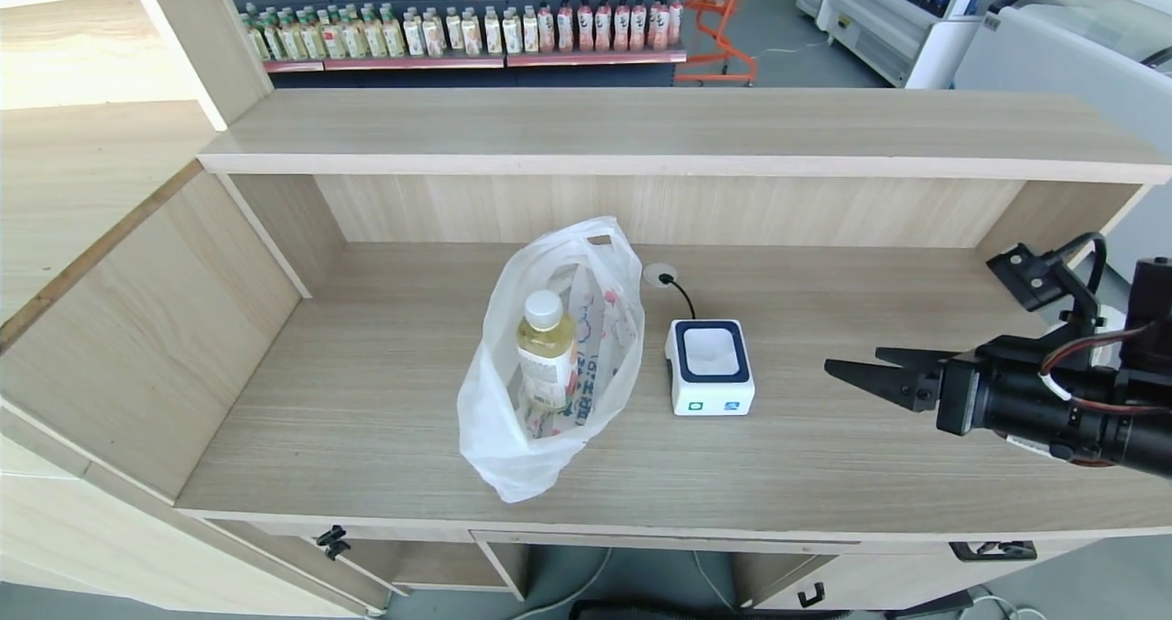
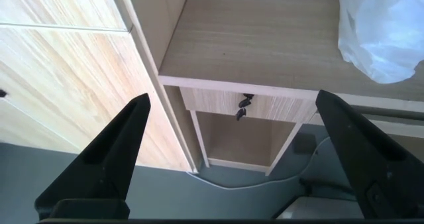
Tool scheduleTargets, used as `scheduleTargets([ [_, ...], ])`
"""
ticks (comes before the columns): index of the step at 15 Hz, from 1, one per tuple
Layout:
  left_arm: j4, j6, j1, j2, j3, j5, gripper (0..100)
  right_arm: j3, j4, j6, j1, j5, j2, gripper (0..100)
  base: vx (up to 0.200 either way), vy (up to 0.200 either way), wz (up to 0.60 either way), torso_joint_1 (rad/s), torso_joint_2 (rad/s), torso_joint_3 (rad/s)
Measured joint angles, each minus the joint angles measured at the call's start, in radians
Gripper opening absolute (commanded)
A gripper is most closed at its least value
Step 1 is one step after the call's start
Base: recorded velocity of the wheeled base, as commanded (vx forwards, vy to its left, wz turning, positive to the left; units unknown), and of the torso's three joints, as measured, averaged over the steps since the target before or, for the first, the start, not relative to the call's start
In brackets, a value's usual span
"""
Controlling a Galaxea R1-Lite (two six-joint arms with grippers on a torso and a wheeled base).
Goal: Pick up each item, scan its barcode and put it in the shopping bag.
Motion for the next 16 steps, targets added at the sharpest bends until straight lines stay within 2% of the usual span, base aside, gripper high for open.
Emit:
scheduleTargets([
  [1,0.000,0.000,-0.001,0.000,0.000,0.000,100,0.000,-0.004,-0.004,-0.012,-0.013,0.004,100,0.000,-0.200,0.00,0.002,0.00,0.002],
  [3,0.000,0.001,0.002,0.000,0.000,0.000,100,-0.001,-0.002,-0.009,-0.029,-0.125,0.017,100,0.000,-0.200,0.00,0.007,0.00,0.002],
  [4,0.000,0.001,0.000,0.000,0.000,0.000,100,0.000,-0.002,-0.010,-0.031,-0.142,0.024,100,0.000,-0.200,0.00,0.002,0.01,-0.002],
  [11,0.000,0.001,0.000,0.000,0.000,0.000,100,0.028,0.001,-0.013,-0.034,-0.148,0.022,100,0.000,-0.200,0.00,0.002,0.00,0.000],
  [16,0.000,0.000,0.000,0.000,0.000,0.000,100,0.057,0.004,-0.064,-0.038,-0.150,-0.008,100,0.000,-0.200,0.00,0.001,0.00,0.001],
])
